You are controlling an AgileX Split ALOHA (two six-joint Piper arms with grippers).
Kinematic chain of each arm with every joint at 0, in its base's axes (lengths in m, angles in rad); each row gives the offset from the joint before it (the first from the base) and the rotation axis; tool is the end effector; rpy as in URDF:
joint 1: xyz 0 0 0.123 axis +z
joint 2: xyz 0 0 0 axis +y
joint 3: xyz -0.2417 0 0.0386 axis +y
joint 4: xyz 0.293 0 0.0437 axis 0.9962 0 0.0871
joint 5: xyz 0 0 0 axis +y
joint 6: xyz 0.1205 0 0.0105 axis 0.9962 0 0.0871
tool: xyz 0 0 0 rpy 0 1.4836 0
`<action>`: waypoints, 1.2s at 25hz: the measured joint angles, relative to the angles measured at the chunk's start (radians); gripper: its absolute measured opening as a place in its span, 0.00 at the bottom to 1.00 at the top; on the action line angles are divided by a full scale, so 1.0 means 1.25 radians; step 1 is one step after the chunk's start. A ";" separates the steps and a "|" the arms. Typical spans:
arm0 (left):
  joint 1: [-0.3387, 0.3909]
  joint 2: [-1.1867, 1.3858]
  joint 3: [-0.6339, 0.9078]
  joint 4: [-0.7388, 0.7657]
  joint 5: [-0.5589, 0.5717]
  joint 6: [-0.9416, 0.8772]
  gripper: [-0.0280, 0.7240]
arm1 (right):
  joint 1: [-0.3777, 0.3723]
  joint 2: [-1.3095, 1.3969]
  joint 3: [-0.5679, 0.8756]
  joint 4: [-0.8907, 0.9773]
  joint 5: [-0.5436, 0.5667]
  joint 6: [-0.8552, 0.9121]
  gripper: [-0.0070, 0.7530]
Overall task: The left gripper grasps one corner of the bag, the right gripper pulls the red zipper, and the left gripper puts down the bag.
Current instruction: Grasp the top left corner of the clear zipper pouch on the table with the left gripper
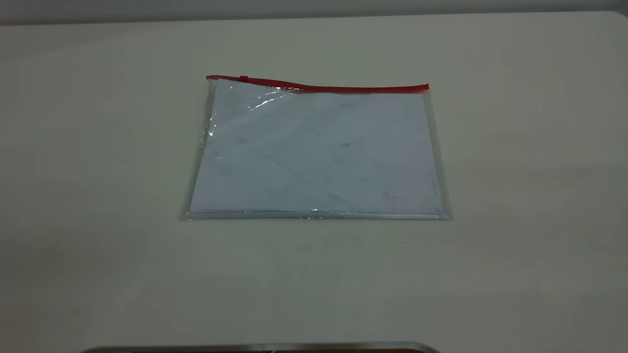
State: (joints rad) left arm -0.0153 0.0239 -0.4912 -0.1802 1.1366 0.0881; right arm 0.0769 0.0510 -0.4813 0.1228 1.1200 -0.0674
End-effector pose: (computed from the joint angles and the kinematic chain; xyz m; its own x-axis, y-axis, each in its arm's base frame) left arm 0.1010 -0.0212 0.2734 -0.5427 0.0198 -0.8397 0.1578 0.9843 -0.0788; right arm 0.1065 0.0216 0.2679 -0.5603 -0.0568 -0.8264 -0.1748 0.9833 0.0509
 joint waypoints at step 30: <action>0.000 1.352 -0.377 -0.039 -0.579 0.170 0.82 | 0.000 1.163 -0.195 0.921 -0.540 -1.044 0.55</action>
State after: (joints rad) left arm -0.0153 1.7142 -0.9621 -0.2290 0.4130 0.3011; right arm 0.0769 1.5046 -0.7247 1.2737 0.4454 -1.3723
